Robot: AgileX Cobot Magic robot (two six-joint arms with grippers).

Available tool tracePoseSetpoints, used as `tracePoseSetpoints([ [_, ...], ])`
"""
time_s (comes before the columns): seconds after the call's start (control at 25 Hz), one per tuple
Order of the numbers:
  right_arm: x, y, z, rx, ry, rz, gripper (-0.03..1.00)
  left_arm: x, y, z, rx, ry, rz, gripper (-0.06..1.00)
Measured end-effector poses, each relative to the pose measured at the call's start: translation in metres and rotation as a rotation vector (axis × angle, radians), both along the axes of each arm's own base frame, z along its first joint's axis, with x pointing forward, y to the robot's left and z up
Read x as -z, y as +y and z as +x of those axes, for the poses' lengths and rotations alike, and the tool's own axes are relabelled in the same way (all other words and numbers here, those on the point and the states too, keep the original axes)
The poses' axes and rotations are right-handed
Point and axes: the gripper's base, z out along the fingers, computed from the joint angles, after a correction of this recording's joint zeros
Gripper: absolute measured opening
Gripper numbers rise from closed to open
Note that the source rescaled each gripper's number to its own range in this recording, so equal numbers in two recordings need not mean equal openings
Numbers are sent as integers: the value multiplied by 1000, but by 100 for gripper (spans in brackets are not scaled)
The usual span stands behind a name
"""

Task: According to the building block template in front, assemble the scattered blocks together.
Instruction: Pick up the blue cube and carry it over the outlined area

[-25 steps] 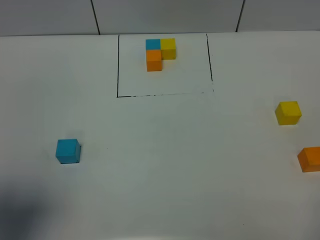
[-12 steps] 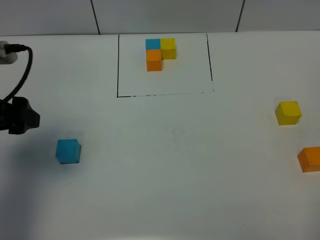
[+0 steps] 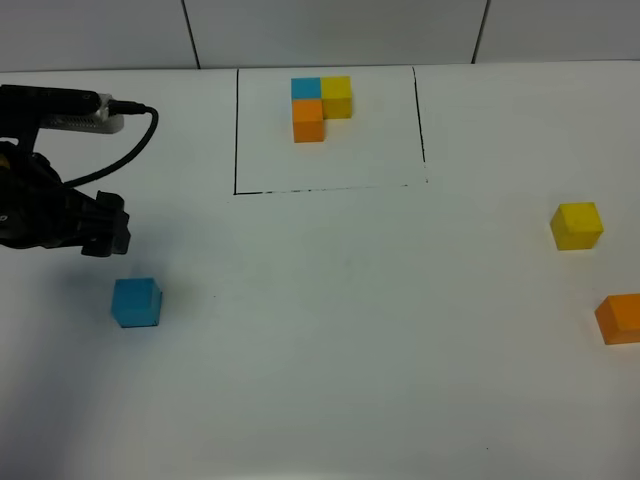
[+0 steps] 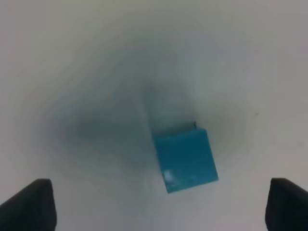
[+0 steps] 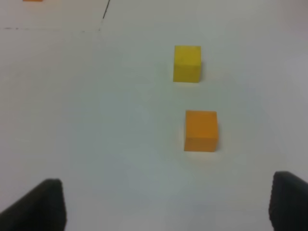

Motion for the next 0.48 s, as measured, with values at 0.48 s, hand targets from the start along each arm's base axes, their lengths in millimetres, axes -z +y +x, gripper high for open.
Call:
tracePoseSetpoints([
  [0.48,0,0,0,0,0,0,73,55,-32,14,13,182,27,95],
])
